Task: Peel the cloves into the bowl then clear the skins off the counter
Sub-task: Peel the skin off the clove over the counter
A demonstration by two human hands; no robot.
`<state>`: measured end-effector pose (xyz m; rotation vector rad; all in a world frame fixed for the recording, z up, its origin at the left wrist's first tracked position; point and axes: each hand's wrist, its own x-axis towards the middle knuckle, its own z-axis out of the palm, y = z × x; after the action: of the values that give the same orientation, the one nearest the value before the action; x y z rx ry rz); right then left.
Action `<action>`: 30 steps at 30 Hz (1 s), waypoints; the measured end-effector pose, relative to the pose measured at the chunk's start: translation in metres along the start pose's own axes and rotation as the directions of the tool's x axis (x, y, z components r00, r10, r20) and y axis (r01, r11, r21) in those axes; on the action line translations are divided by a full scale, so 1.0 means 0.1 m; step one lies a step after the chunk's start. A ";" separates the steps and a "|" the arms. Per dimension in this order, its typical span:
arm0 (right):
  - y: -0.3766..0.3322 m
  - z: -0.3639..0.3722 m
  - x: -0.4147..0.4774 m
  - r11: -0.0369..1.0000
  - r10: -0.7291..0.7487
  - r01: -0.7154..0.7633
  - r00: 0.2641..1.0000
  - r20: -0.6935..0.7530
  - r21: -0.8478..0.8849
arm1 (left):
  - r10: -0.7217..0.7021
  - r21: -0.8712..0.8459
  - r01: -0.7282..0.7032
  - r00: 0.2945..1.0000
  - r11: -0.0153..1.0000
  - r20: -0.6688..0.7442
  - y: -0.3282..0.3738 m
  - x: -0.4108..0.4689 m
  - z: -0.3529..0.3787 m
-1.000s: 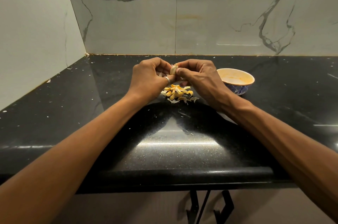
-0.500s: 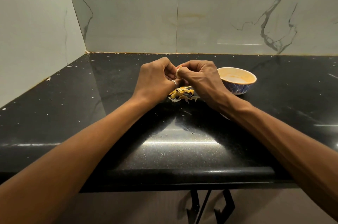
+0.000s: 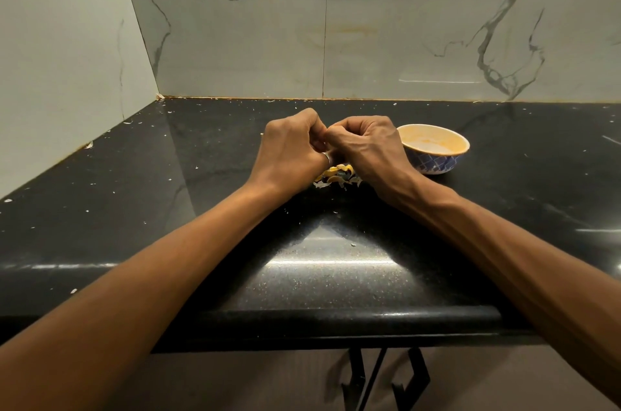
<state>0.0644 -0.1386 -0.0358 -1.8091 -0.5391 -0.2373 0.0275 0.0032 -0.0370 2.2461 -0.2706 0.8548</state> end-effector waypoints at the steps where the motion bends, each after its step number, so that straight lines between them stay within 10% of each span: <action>1: 0.00 0.00 0.00 1.000 0.007 -0.007 1.000 -0.001 -0.011 | -0.009 0.002 0.009 1.000 1.000 0.004 0.00 0.00 0.00; 30: -0.02 -0.01 0.02 0.957 0.001 -0.007 1.000 -0.021 -0.291 | -0.053 -0.030 0.055 0.998 0.998 0.046 0.04 -0.01 -0.01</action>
<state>0.0651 -0.1382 -0.0327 -2.0908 -0.5051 -0.3473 0.0252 0.0010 -0.0350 2.2357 -0.2412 0.7675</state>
